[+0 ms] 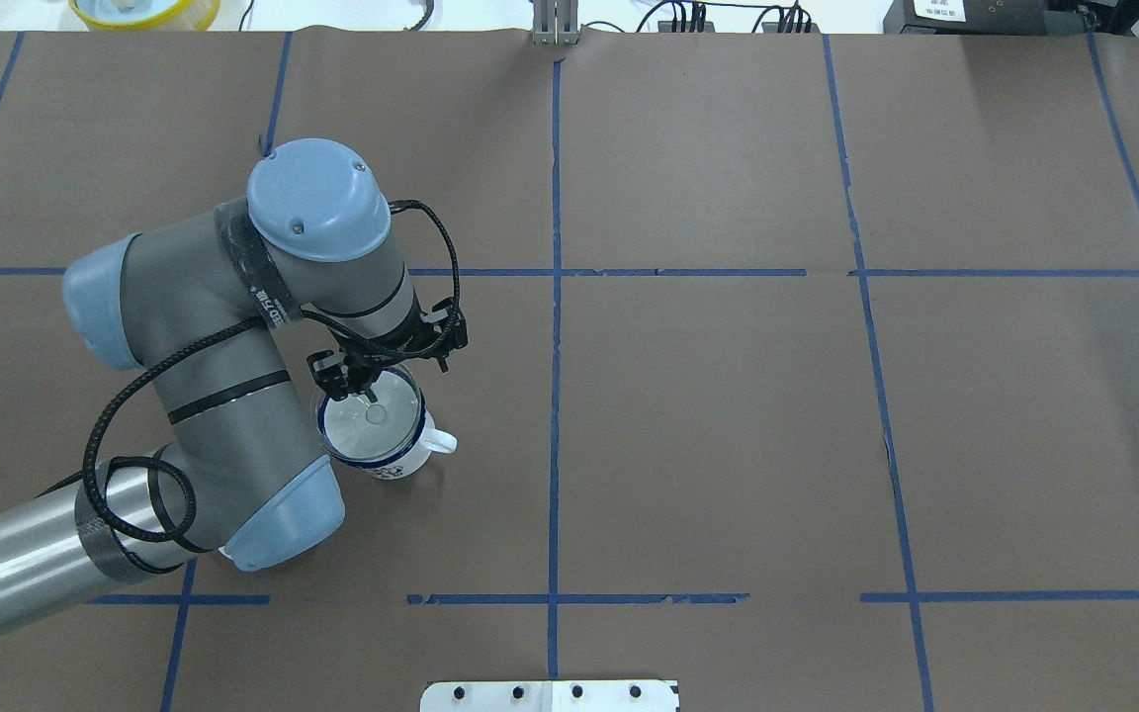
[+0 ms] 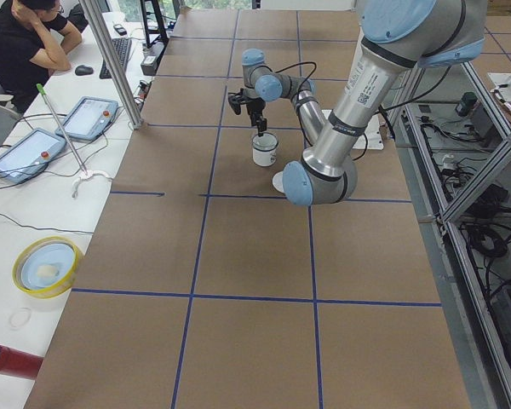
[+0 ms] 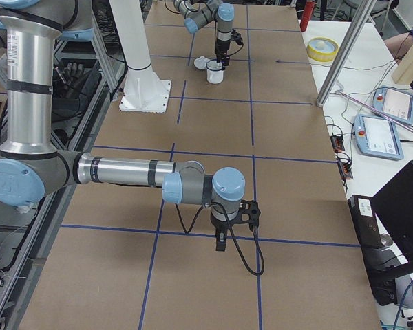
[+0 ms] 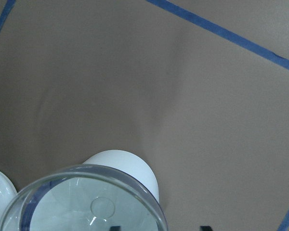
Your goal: Place funnel on cup
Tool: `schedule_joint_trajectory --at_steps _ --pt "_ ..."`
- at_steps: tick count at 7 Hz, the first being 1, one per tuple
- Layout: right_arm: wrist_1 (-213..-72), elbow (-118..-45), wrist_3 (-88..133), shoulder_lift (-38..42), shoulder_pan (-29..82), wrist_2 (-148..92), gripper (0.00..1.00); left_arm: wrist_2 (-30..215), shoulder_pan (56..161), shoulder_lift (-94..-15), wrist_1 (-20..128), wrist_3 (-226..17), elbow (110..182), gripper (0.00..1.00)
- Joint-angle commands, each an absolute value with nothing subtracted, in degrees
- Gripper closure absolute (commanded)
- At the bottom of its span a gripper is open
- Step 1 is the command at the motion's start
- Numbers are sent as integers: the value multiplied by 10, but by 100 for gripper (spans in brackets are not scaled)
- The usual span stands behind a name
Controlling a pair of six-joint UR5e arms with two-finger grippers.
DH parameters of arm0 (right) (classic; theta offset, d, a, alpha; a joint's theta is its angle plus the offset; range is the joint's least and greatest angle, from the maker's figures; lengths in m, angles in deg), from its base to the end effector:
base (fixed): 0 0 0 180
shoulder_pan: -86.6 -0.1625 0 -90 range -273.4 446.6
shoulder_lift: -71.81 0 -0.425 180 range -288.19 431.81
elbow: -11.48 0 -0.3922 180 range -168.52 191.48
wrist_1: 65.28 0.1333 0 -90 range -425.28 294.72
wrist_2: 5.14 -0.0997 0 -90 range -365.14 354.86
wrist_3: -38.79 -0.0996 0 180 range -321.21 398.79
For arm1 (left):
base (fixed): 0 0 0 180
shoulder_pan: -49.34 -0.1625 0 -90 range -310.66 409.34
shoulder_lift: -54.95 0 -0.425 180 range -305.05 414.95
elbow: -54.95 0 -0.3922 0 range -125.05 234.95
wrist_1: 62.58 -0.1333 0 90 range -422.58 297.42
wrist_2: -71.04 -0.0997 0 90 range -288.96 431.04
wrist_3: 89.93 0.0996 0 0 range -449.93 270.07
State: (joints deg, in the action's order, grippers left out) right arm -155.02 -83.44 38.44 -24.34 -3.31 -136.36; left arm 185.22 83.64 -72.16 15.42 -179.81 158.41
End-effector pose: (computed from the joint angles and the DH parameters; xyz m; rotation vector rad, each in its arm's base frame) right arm 0.0670 -0.4451 0.6701 -0.0190 -0.7193 0.0104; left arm 0.4767 -0.4371 0.2074 -0.1929 0.7588 -0.4241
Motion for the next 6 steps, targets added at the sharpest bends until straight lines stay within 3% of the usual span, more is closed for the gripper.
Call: schedule_joint_trajectory --at_steps 1,3,6 --pt "-1550 -834 384 -243 -33 -1364 0 1856 884 -716 114 -1727 1624 0" --pt "-1550 -833 384 -243 -33 -1364 0 1868 973 -675 105 -1604 1688 0" --pt "-1550 -834 384 -243 -33 -1364 0 1966 1142 -567 112 -1308 1689 0"
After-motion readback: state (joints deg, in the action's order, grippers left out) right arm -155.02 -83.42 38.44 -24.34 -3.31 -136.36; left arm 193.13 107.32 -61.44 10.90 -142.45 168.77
